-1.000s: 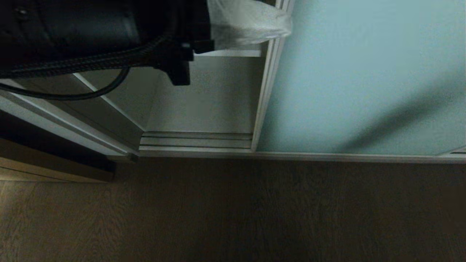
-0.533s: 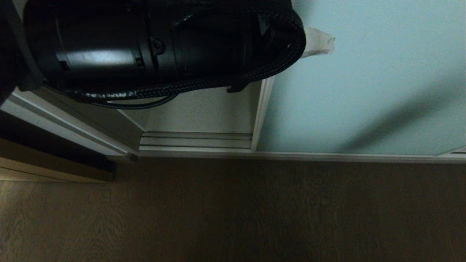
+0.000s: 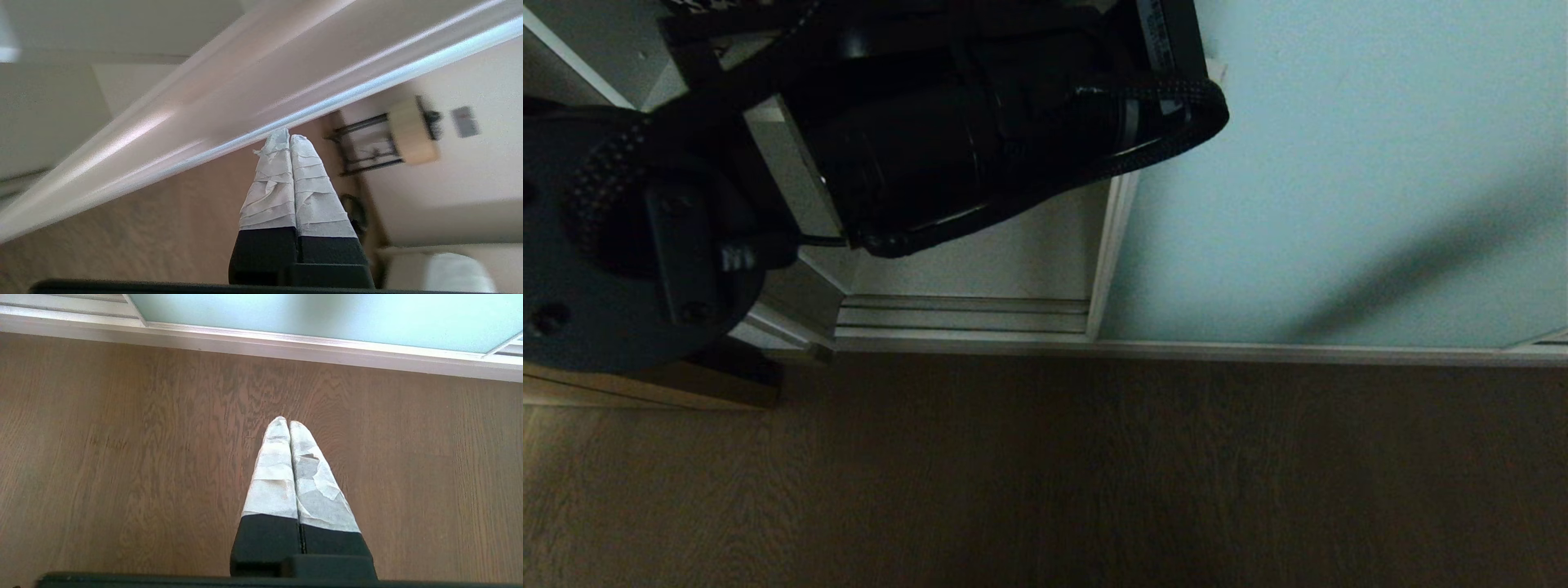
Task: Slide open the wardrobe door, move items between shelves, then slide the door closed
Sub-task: Close the door
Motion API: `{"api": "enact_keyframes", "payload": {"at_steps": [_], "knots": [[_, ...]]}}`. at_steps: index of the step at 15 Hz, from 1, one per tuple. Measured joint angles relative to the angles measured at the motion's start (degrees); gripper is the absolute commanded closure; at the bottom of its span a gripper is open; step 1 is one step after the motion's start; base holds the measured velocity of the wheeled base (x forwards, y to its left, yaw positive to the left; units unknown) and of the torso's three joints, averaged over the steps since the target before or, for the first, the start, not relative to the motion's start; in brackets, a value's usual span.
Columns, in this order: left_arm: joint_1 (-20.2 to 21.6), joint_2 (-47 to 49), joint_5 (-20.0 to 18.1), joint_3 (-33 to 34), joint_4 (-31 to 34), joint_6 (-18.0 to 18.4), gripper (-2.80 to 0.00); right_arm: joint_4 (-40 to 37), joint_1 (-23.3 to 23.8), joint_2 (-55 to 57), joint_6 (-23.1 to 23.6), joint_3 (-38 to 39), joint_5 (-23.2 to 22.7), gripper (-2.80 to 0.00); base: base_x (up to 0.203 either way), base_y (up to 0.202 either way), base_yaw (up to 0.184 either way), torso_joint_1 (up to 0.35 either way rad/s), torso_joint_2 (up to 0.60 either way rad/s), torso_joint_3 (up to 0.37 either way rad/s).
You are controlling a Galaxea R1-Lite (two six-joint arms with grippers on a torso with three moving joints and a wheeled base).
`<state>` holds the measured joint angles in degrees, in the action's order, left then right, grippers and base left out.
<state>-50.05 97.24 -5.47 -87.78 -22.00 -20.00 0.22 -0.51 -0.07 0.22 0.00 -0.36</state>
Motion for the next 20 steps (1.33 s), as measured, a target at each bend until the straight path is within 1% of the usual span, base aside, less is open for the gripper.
{"api": "enact_keyframes", "payload": {"at_steps": [2,5,7,8,11,12,13,18,20], "knots": [[0.0,1.3,0.3,0.9,-2.2,1.1,0.0,0.0,0.0,0.0,0.0,0.0,-0.1,0.0,0.0,0.0,0.0,0.0,0.0,0.0],[-0.3,2.9,1.0,3.2,-7.4,1.0,0.0,0.0,0.0,0.0,0.0,0.0,0.0,0.0,0.0,0.0,0.0,0.0,0.0,0.0],[-0.4,4.7,3.1,3.6,-12.0,1.9,0.0,0.0,0.0,0.0,0.0,0.0,0.0,0.0,0.0,0.0,0.0,0.0,0.0,0.0],[-0.4,5.6,4.1,3.7,-13.2,3.2,0.0,0.0,0.0,0.0,0.0,0.0,0.0,0.0,0.0,0.0,0.0,0.0,0.0,0.0],[-0.4,8.2,5.6,3.3,-16.3,6.5,0.0,0.0,0.0,0.0,0.0,0.0,-0.1,0.0,0.0,0.0,0.0,0.0,0.0,0.0],[-0.4,9.2,6.0,3.0,-17.9,8.6,0.0,0.0,0.0,0.0,0.0,0.0,-0.1,0.0,0.0,0.0,0.0,0.0,0.0,0.0],[-0.4,9.9,6.8,2.8,-18.5,10.2,0.0,0.0,0.0,0.0,0.0,0.0,0.0,0.0,0.0,0.0,0.0,0.0,0.0,0.0],[-0.2,11.3,9.3,2.0,-19.0,13.2,0.0,0.0,0.0,0.0,0.0,0.0,-0.1,0.0,0.0,0.0,0.0,0.0,0.0,0.0],[0.2,11.4,11.2,1.9,-18.9,14.4,0.0,0.0,0.0,0.0,0.0,0.0,-0.1,0.0,0.0,0.0,0.0,0.0,0.0,0.0]]}}
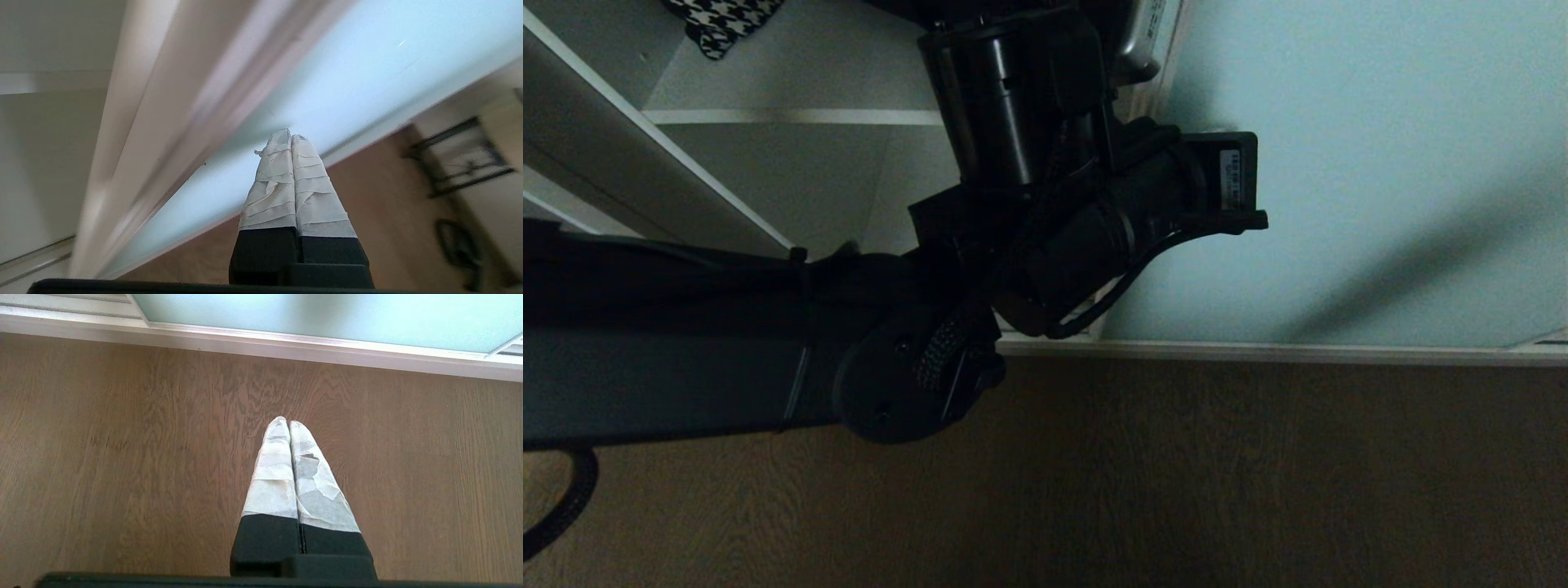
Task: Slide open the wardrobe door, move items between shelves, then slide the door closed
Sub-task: Close the door
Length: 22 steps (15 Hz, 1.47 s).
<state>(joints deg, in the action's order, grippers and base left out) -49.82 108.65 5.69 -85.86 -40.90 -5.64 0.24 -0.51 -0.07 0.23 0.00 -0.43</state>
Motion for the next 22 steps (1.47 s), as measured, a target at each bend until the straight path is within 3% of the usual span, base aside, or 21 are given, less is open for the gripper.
{"api": "enact_keyframes", "payload": {"at_steps": [9,13,18,22], "knots": [[5.8,-1.2,1.1,-2.7,1.8,1.0,0.0,0.0,0.0,0.0,0.0,0.0,0.0,0.0,0.0,0.0,0.0,0.0,0.0,0.0],[6.3,-5.0,3.4,-0.7,4.9,1.1,0.0,0.0,0.0,0.0,0.0,0.0,0.0,0.0,0.0,0.0,0.0,0.0,0.0,0.0],[13.5,-13.7,3.4,3.2,15.7,1.2,0.0,0.0,0.0,0.0,0.0,0.0,0.0,0.0,0.0,0.0,0.0,0.0,0.0,0.0],[19.7,-24.2,4.7,5.8,28.3,1.6,0.0,0.0,0.0,0.0,0.0,0.0,0.1,0.0,0.0,0.0,0.0,0.0,0.0,0.0]]}}
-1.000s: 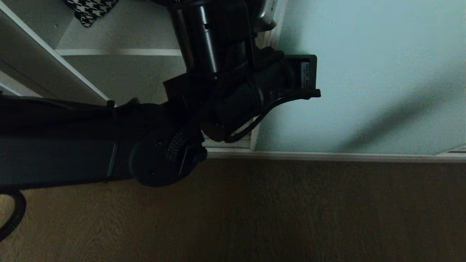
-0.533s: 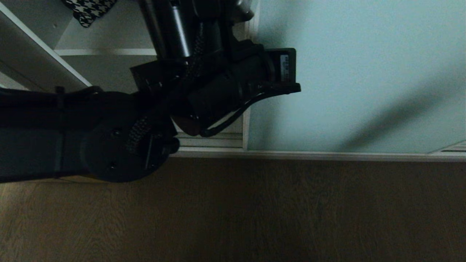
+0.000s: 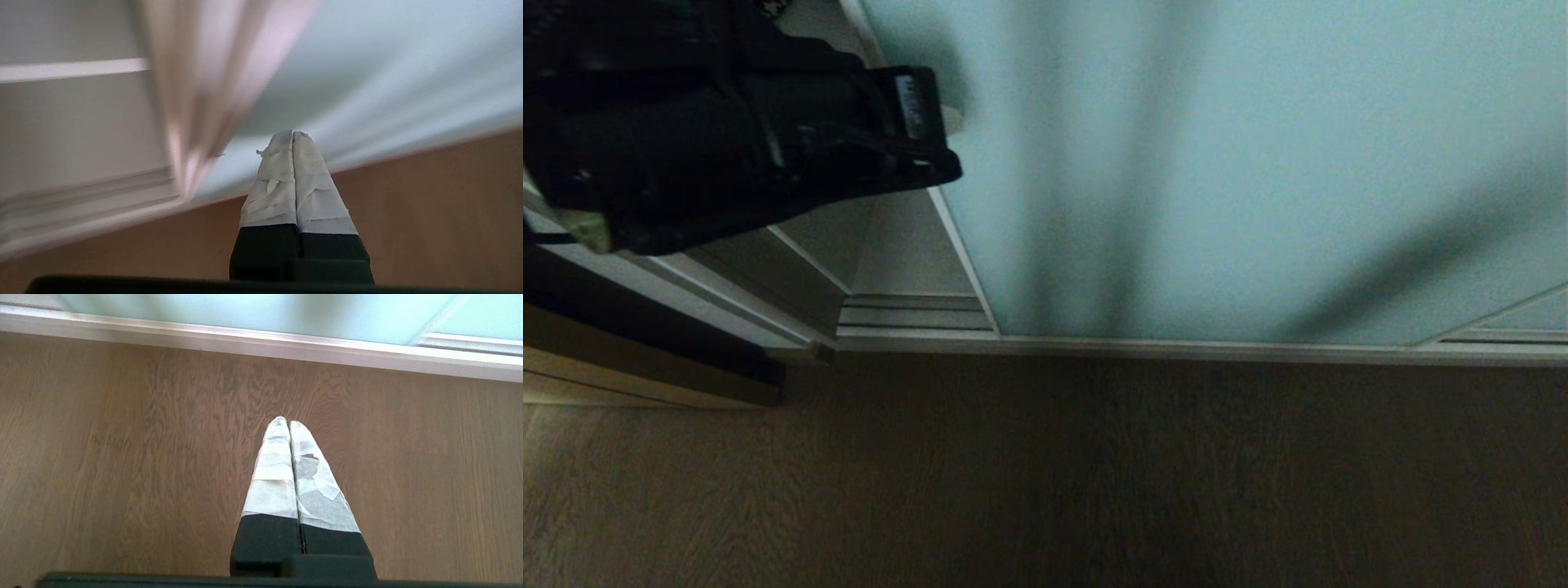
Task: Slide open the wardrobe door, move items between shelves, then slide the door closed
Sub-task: Close the door
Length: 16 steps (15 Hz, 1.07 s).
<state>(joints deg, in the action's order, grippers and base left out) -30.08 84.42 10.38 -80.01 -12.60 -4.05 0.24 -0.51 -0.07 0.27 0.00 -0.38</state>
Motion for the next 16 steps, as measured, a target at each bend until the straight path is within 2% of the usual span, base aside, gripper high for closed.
{"api": "enact_keyframes", "payload": {"at_steps": [2,5,8,9,14,16], "knots": [[0.5,-5.3,-0.3,0.1,3.0,0.1,0.0,0.0,0.0,0.0,0.0,0.0,0.0,0.0,0.0,0.0,0.0,0.0,0.0,0.0],[0.4,-13.1,-3.1,-0.1,-6.6,0.2,0.0,0.0,0.0,0.0,0.0,0.0,0.0,0.0,0.0,0.0,0.0,0.0,0.0,0.0],[0.1,-18.9,-7.7,2.7,-0.8,0.4,0.0,0.0,0.0,0.0,0.0,0.0,0.0,0.0,0.0,0.0,0.0,0.0,0.0,0.0],[0.1,-19.7,-8.3,3.6,-0.7,0.4,0.0,0.0,0.0,0.0,0.0,0.0,0.0,0.0,0.0,0.0,0.0,0.0,0.0,0.0],[-0.1,-23.0,-9.9,5.1,2.4,0.2,0.0,0.0,0.0,0.0,-0.1,0.0,0.0,0.0,0.0,0.0,0.0,0.0,0.0,0.0],[0.0,-24.6,-9.9,6.1,6.6,0.2,0.0,0.0,0.0,0.0,0.0,0.0,0.0,0.0,0.0,0.0,0.0,0.0,0.0,0.0]]}}
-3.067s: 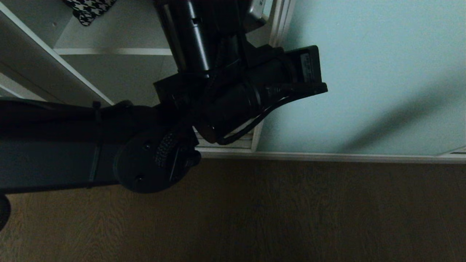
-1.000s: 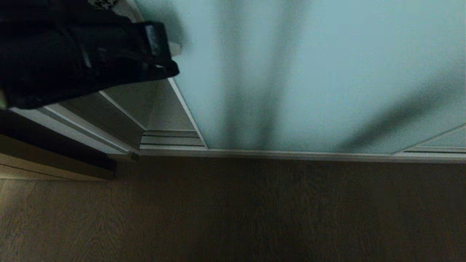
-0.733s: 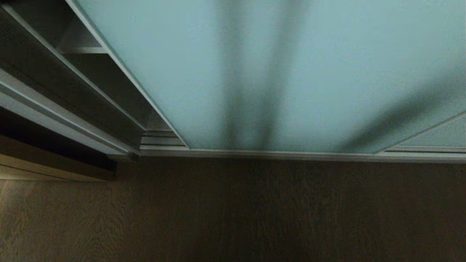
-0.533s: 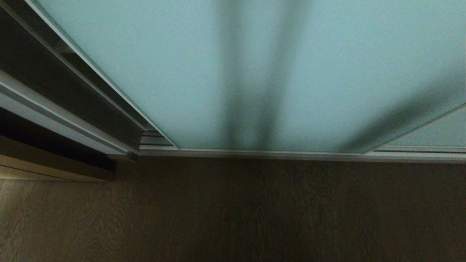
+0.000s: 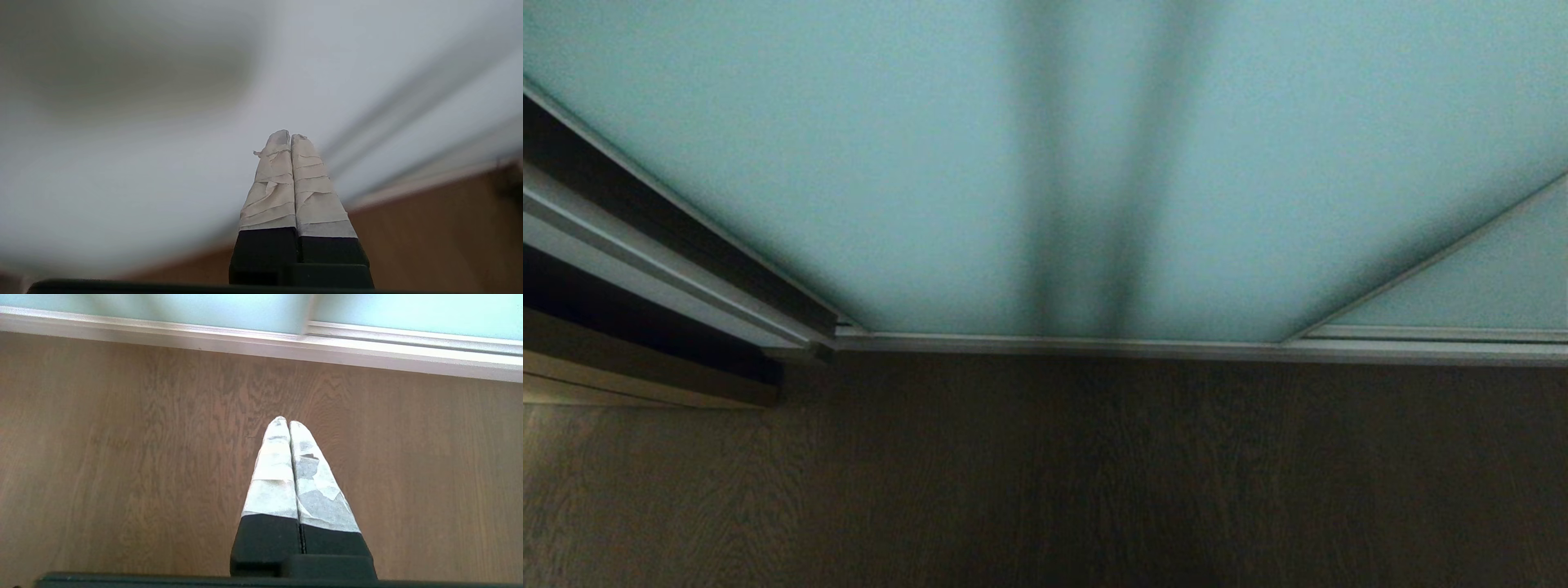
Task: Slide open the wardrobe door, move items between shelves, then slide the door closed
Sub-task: Close the door
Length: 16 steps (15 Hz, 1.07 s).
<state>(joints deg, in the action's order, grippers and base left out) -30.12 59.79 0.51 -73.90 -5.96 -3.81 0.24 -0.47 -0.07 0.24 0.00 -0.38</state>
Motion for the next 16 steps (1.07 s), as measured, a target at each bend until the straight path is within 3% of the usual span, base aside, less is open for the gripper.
{"api": "enact_keyframes", "payload": {"at_steps": [4,7,10,16], "knots": [[1.2,-1.4,1.8,5.0,2.0,0.6,0.0,0.0,0.0,0.0,0.0,0.0,0.0,0.0,0.0,0.0,0.0,0.0,0.0,0.0],[4.4,-1.1,7.8,7.5,2.0,2.9,0.0,0.0,0.0,0.0,0.0,0.0,0.0,0.0,0.0,0.0,0.0,0.0,0.0,0.0],[6.9,-1.7,9.8,12.4,1.4,5.9,0.0,0.0,0.0,0.0,0.0,0.0,0.0,0.0,0.0,0.0,0.0,0.0,0.0,0.0],[9.7,-7.2,15.0,22.6,1.3,6.3,0.0,0.0,0.0,0.0,0.0,0.0,0.0,0.0,0.0,0.0,0.0,0.0,0.0,0.0]]}}
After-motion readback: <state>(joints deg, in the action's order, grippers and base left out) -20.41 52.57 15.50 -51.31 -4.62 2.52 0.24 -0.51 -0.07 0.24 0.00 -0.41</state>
